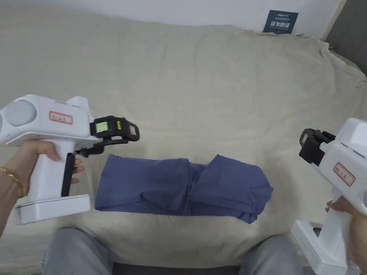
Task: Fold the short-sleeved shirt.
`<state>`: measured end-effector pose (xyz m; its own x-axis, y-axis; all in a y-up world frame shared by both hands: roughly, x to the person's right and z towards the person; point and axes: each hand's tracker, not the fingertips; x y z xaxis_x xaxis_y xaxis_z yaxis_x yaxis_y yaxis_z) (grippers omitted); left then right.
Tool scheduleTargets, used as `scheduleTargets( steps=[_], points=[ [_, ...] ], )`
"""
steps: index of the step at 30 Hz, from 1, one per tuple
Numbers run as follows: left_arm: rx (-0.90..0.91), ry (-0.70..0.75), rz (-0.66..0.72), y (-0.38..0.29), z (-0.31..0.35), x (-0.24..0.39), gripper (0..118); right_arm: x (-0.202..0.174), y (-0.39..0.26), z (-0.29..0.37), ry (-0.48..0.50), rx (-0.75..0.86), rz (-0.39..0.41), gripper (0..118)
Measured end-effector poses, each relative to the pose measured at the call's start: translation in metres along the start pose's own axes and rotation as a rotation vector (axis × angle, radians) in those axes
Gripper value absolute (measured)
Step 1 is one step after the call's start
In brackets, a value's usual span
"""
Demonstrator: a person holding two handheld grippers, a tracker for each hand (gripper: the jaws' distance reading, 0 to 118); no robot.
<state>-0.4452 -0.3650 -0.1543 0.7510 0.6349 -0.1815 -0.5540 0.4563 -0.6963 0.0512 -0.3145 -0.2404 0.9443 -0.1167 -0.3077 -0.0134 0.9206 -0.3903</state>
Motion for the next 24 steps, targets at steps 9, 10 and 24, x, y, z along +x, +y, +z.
scheduleTargets(
  steps=[9, 10, 24],
  points=[
    [-0.1, -0.001, 0.139, -0.036, -0.015, -0.064, 118, -0.008, -0.001, -0.013, 0.0, -0.033, 0.015, 0],
    [-0.109, -0.009, 0.153, -0.04, -0.019, -0.068, 118, -0.009, -0.001, -0.014, 0.001, -0.037, 0.015, 0],
    [-0.061, 0.026, 0.145, -0.065, -0.054, -0.065, 14, -0.01, -0.013, -0.022, -0.012, -0.092, 0.014, 0]
  ],
)
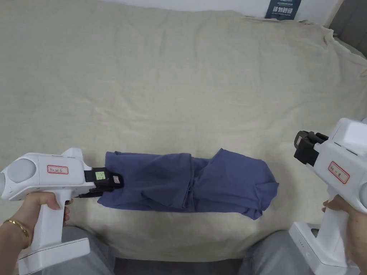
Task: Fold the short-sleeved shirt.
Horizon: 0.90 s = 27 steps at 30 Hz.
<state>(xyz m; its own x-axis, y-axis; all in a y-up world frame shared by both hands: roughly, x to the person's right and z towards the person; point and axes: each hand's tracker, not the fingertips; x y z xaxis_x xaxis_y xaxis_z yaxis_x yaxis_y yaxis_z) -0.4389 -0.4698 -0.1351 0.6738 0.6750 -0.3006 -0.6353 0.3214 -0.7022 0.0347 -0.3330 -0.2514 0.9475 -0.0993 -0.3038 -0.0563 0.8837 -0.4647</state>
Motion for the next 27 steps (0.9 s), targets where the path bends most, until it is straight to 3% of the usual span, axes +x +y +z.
scheduleTargets(
  steps=[4, 8, 12, 17, 22, 27],
  points=[
    [0.055, 0.146, 0.005, 0.0, 0.009, 0.025, 11, 0.001, -0.002, -0.001, 0.003, -0.006, -0.004, 0],
    [0.109, 0.122, 0.013, 0.003, 0.03, 0.04, 10, 0.001, -0.001, 0.0, 0.007, -0.003, -0.017, 0],
    [0.176, 0.192, 0.016, 0.016, 0.06, 0.041, 10, -0.002, 0.004, 0.004, 0.014, 0.007, 0.006, 0],
    [0.302, 0.429, -0.044, 0.031, 0.1, 0.038, 10, -0.005, 0.01, 0.007, 0.029, 0.031, 0.005, 0],
    [0.383, 0.7, -0.26, 0.027, 0.121, 0.074, 10, -0.012, 0.014, 0.01, 0.041, 0.062, 0.02, 0],
    [0.376, 0.626, -0.465, 0.007, 0.114, 0.128, 10, -0.016, 0.019, 0.012, 0.041, 0.1, 0.034, 0]
  ],
)
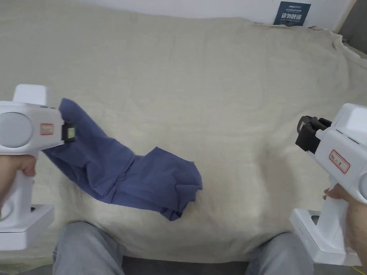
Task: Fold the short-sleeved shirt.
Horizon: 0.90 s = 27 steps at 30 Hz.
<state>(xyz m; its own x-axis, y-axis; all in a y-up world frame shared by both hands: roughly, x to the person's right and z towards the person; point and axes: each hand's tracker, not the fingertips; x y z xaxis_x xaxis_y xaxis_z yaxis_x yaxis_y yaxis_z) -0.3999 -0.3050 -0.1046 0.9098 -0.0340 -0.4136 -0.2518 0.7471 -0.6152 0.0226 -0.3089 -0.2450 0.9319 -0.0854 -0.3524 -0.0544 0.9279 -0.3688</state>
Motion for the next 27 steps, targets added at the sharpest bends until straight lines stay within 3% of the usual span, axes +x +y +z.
scheduleTargets(
  steps=[4, 11, 15, 19, 22, 23, 25, 26, 27],
  points=[
    [-0.018, -0.171, -0.088, -0.001, 0.008, 0.052, 10, 0.002, 0.002, 0.001, 0.003, 0.012, -0.015, 0],
    [-0.15, -0.32, -0.27, -0.029, -0.023, 0.155, 10, 0.014, -0.005, 0.007, -0.009, 0.008, -0.036, 0],
    [-0.28, -0.336, -0.363, -0.053, -0.055, 0.209, 10, 0.023, -0.008, 0.011, -0.025, 0.0, -0.044, 0],
    [-0.316, -0.264, -0.442, -0.072, -0.077, 0.242, 12, 0.033, -0.009, 0.017, -0.039, -0.002, -0.054, 0],
    [-0.324, -0.254, -0.405, -0.079, -0.085, 0.248, 44, 0.037, -0.009, 0.018, -0.051, -0.002, -0.052, 0],
    [-0.339, -0.313, -0.357, -0.078, -0.085, 0.247, 68, 0.038, -0.009, 0.017, -0.053, -0.003, -0.053, 0],
    [-0.371, -0.417, -0.275, -0.072, -0.079, 0.241, 99, 0.039, -0.009, 0.017, -0.052, -0.005, -0.058, 0],
    [-0.39, -0.439, -0.241, -0.067, -0.077, 0.239, 106, 0.039, -0.009, 0.017, -0.051, -0.006, -0.058, 0],
    [-0.391, -0.44, -0.2, -0.062, -0.074, 0.235, 106, 0.038, -0.009, 0.017, -0.051, -0.007, -0.058, 0]
  ],
)
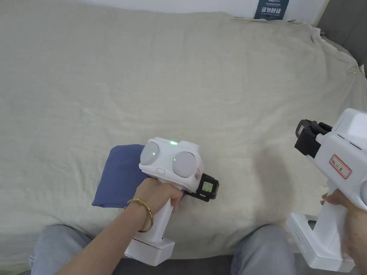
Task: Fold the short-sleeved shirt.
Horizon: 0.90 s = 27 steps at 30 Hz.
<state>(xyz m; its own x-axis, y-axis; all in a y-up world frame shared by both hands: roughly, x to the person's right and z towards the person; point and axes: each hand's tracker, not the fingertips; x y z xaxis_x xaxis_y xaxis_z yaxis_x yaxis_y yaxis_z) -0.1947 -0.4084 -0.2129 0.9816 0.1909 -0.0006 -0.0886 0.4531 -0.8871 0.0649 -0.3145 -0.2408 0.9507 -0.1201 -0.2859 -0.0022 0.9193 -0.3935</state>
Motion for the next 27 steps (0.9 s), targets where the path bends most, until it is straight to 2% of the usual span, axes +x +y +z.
scheduleTargets(
  steps=[3, 7, 8, 9, 11, 12, 16, 20, 27],
  points=[
    [0.168, -0.032, 0.069, 0.013, 0.03, -0.015, 106, -0.002, 0.0, 0.001, 0.003, 0.002, 0.003, 0],
    [0.363, 0.058, 0.142, 0.013, 0.067, -0.038, 103, -0.004, -0.002, -0.001, 0.007, -0.004, 0.001, 0],
    [0.405, 0.095, 0.131, 0.008, 0.072, -0.042, 89, -0.005, -0.003, -0.001, 0.007, -0.005, -0.001, 0],
    [0.428, 0.124, 0.097, 0.004, 0.072, -0.046, 67, -0.005, -0.004, -0.002, 0.009, -0.007, -0.004, 0],
    [0.446, 0.19, 0.058, -0.009, 0.067, -0.05, 0, -0.006, -0.005, -0.003, 0.019, -0.018, -0.011, 0],
    [0.436, 0.216, 0.065, -0.019, 0.064, -0.051, 0, -0.007, -0.006, -0.003, 0.019, -0.017, -0.013, 0],
    [0.385, 0.154, 0.088, -0.047, 0.036, -0.038, 0, -0.009, -0.007, -0.005, 0.02, -0.025, -0.017, 0],
    [0.32, 0.159, 0.049, -0.066, -0.005, -0.014, 0, -0.007, -0.008, -0.005, 0.013, -0.03, -0.013, 0],
    [0.334, 0.214, 0.045, -0.05, -0.04, 0.012, 0, 0.003, -0.013, -0.005, -0.014, -0.061, 0.0, 0]
  ],
)
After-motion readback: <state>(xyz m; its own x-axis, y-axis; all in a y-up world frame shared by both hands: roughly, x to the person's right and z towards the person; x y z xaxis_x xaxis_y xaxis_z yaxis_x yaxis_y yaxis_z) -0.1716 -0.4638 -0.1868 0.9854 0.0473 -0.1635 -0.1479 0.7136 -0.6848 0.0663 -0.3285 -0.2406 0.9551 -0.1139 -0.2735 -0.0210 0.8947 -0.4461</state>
